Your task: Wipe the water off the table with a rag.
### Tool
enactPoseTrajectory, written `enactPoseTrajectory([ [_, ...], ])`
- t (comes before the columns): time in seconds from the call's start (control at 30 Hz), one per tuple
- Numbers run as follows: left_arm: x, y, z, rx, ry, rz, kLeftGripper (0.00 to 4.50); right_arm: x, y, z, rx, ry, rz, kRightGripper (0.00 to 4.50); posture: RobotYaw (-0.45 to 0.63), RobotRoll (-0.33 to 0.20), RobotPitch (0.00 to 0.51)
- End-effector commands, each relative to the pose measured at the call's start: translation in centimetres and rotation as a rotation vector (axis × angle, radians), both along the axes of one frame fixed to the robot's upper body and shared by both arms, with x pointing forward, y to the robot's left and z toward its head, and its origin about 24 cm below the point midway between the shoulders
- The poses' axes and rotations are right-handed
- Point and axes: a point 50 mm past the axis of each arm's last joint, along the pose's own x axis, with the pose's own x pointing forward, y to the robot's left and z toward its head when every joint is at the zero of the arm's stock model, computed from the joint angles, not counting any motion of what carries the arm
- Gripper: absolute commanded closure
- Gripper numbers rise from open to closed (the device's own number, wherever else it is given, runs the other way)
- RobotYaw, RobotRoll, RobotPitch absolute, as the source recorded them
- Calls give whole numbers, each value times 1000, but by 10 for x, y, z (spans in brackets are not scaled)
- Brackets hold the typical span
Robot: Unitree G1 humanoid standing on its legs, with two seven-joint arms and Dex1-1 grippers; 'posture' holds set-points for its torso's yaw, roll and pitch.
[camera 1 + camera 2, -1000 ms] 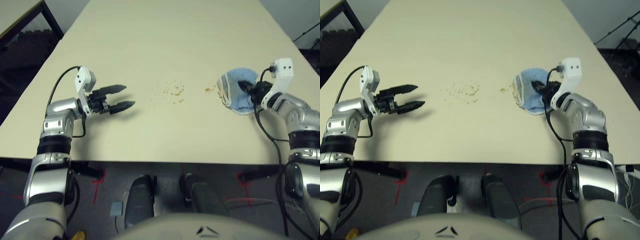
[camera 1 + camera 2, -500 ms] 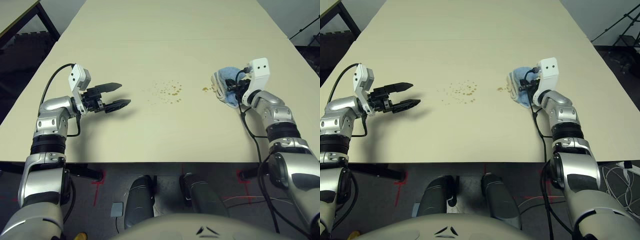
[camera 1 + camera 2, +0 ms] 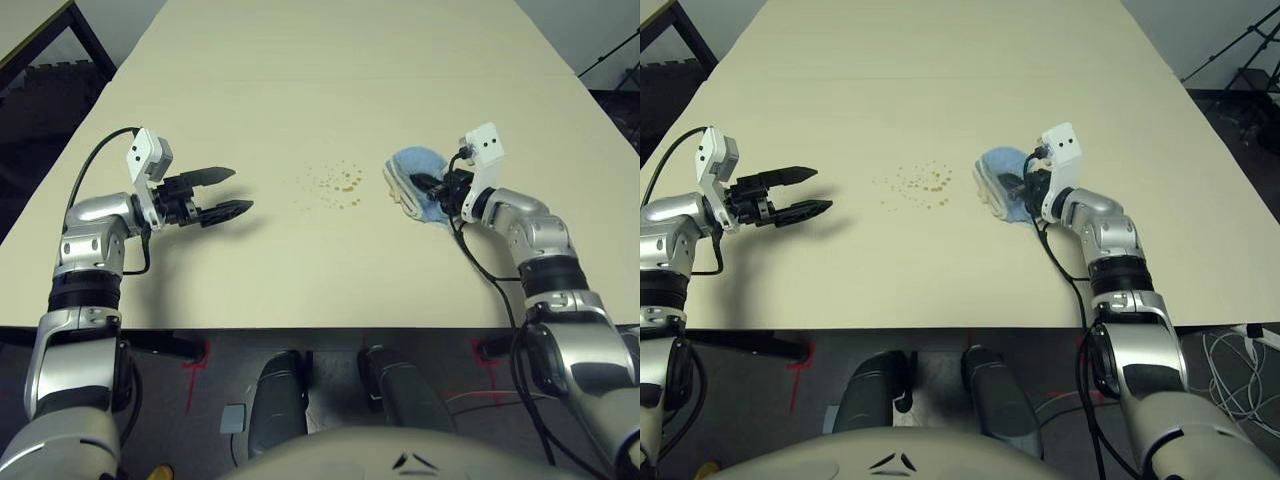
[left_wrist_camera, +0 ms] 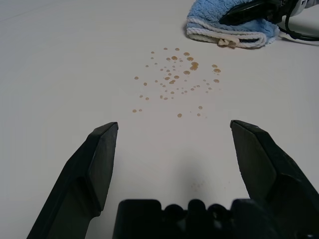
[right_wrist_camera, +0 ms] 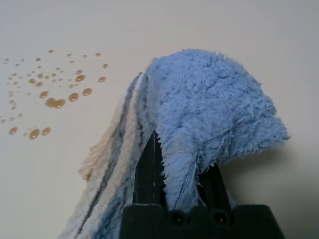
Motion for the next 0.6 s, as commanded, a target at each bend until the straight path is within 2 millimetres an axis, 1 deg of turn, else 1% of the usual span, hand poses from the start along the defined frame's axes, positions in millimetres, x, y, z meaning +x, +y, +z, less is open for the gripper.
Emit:
enactPoseTrajectory([
  [0.03,-2,3,3,18,2,-6,0,-3,-27,-16,-86,50,-138,4489,-169,0,179],
  [0.13,-1,5,3,23,4,1,0,3,-38,-2,-26,-6,-217,4489,-168,0,180],
  [0.27,-1,8,4,28,5,6,0,9,-35,13,122,-53,-267,4489,-168,0,180],
  [0.33,-2,10,4,36,7,10,0,12,-23,20,218,-73,-272,4489,-168,0,180],
  [0.4,-3,11,4,42,8,12,0,12,-14,23,258,-78,-267,4489,-168,0,180],
  [0.43,-3,12,4,44,8,12,0,13,-6,23,279,-76,-264,4489,-162,0,188],
  [0.53,-4,14,3,46,9,15,0,14,13,20,324,-65,-268,4489,-160,0,189],
  [0.6,-5,14,3,45,8,17,0,12,23,13,309,-45,-263,4489,-153,0,190],
])
